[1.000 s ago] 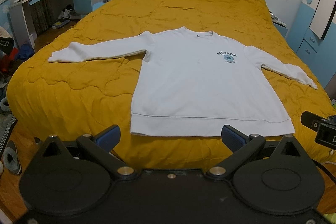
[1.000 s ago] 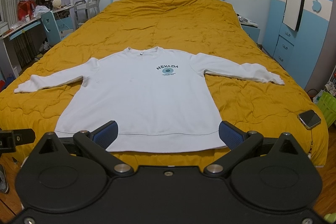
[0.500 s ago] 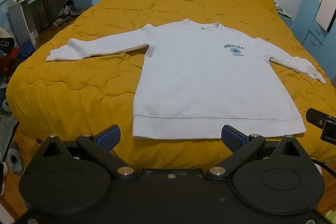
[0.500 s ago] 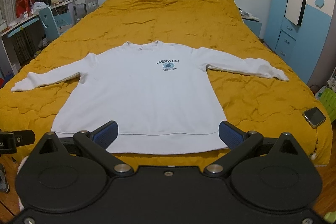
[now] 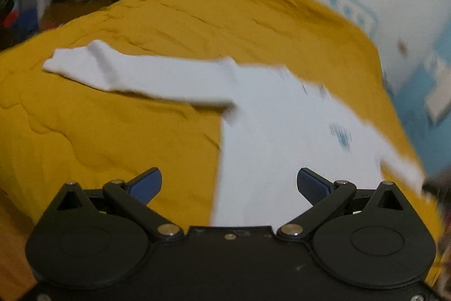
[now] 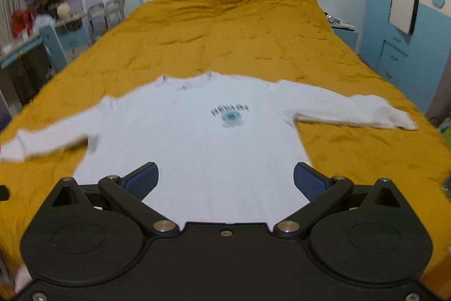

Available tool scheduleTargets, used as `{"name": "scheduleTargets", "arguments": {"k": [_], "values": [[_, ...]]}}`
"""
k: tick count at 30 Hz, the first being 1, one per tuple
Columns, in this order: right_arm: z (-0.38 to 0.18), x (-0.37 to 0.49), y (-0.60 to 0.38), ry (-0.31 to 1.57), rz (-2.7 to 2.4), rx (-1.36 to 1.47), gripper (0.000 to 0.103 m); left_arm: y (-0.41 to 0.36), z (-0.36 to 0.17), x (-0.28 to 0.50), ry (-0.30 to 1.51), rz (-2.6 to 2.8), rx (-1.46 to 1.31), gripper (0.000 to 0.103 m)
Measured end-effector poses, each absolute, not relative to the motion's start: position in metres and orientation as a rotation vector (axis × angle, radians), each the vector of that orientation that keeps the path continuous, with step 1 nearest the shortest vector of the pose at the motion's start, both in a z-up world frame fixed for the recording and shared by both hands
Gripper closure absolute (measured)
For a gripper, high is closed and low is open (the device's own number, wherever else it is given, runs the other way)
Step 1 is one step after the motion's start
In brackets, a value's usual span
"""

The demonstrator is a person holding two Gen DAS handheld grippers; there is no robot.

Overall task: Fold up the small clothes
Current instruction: 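Grasp the sleeve cuff nearest the left tool and lift it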

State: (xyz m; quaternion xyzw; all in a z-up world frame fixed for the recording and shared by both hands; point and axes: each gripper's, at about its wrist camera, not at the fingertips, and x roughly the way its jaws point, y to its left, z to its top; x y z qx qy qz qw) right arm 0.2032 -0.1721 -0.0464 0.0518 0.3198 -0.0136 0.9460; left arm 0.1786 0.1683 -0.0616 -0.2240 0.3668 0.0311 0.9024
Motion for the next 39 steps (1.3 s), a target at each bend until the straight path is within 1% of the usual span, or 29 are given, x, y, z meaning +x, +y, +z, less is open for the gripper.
{"name": "scheduleTargets", "arguments": {"k": [5,7,11,16,22,23,24,25,26,27,29,33,35,39], "values": [[-0.077,0.284,-0.171,0.704,-0.048,0.181,0.000,0.279,-0.088,0.215,0.603,0.198,-0.703,0.000],[-0.088,0.309,-0.167,0.686,-0.060,0.200,0.000,0.320,-0.101,0.225,0.519,0.275,-0.778,0.000],[-0.101,0.342,-0.154,0.635,-0.040,0.211,0.000,0.385,-0.134,0.241,0.447,0.411,-0.954,0.000],[-0.109,0.368,-0.139,0.643,0.002,0.180,0.000,0.433,-0.178,0.265,0.428,0.477,-1.131,0.000],[-0.121,0.382,-0.125,0.639,0.003,0.139,0.000,0.452,-0.184,0.288,0.354,0.513,-1.113,0.001],[-0.123,0.383,-0.124,0.637,0.003,0.131,0.000,0.459,-0.186,0.287,0.352,0.523,-1.112,0.010],[-0.124,0.384,-0.122,0.636,0.003,0.122,0.000,0.461,-0.189,0.290,0.355,0.530,-1.107,0.030],[-0.125,0.386,-0.121,0.636,0.001,0.115,0.000,0.464,-0.192,0.293,0.361,0.535,-1.108,0.046],[-0.126,0.387,-0.120,0.638,0.003,0.107,0.000,0.465,-0.202,0.291,0.371,0.537,-1.123,0.078],[-0.127,0.387,-0.118,0.640,0.002,0.102,0.000,0.469,-0.210,0.293,0.381,0.525,-1.155,0.098],[-0.127,0.388,-0.119,0.642,-0.002,0.102,0.000,0.472,-0.217,0.286,0.371,0.527,-1.215,0.098],[-0.128,0.388,-0.124,0.649,-0.012,0.107,0.000,0.464,-0.201,0.284,0.324,0.499,-1.198,0.099],[-0.128,0.386,-0.131,0.653,-0.011,0.122,0.000,0.455,-0.186,0.290,0.302,0.453,-1.186,0.099],[-0.131,0.380,-0.146,0.665,-0.014,0.146,0.000,0.422,-0.140,0.310,0.259,0.329,-1.128,0.099]]}}
